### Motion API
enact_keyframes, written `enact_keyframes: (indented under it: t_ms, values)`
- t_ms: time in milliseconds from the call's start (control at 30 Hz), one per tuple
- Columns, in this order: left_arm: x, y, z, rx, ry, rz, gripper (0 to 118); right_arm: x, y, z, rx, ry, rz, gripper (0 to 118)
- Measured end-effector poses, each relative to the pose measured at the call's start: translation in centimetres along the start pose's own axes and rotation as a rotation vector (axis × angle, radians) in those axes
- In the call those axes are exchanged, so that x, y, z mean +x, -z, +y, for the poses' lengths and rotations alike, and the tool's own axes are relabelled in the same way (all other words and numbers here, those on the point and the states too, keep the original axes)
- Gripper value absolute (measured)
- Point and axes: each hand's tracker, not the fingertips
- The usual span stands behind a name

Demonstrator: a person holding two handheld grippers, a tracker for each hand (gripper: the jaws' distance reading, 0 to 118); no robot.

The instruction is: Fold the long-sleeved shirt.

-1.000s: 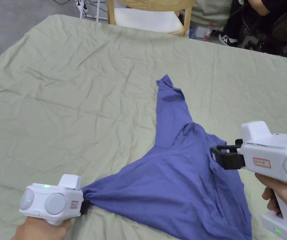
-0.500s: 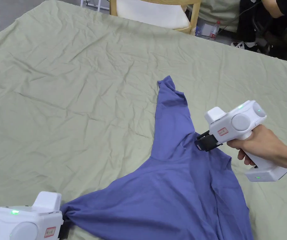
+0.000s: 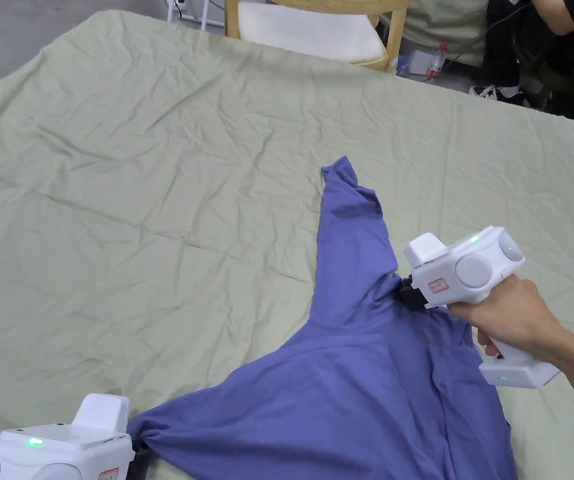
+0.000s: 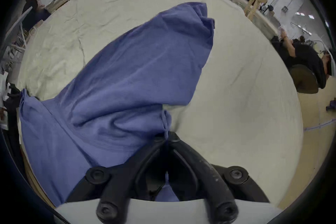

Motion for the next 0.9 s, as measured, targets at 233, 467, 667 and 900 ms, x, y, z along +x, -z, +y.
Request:
enact_keyframes:
  t_ms: [233, 467, 667, 900]
  values:
    - [1.1, -5.2, 1.9, 0.141, 0.077, 0.004, 8, 0.6, -13.9, -4.1, 0.309, 0.168, -0.056, 2]
    - [3.6, -12.9, 7.3, 0.335, 0.27, 0.01, 8, -0.5, -29.8, -8.5, 0.58, 0.228, -0.198, 2]
    - [6.1, -22.4, 13.4, 0.577, 0.37, 0.011, 8, -1.0, -42.2, -9.9, 0.8, 0.295, -0.319, 2]
    - [10.1, -34.4, 20.0, 0.831, 0.468, -0.004, 7, -0.4, -54.6, -9.4, 0.976, 0.357, -0.45, 2]
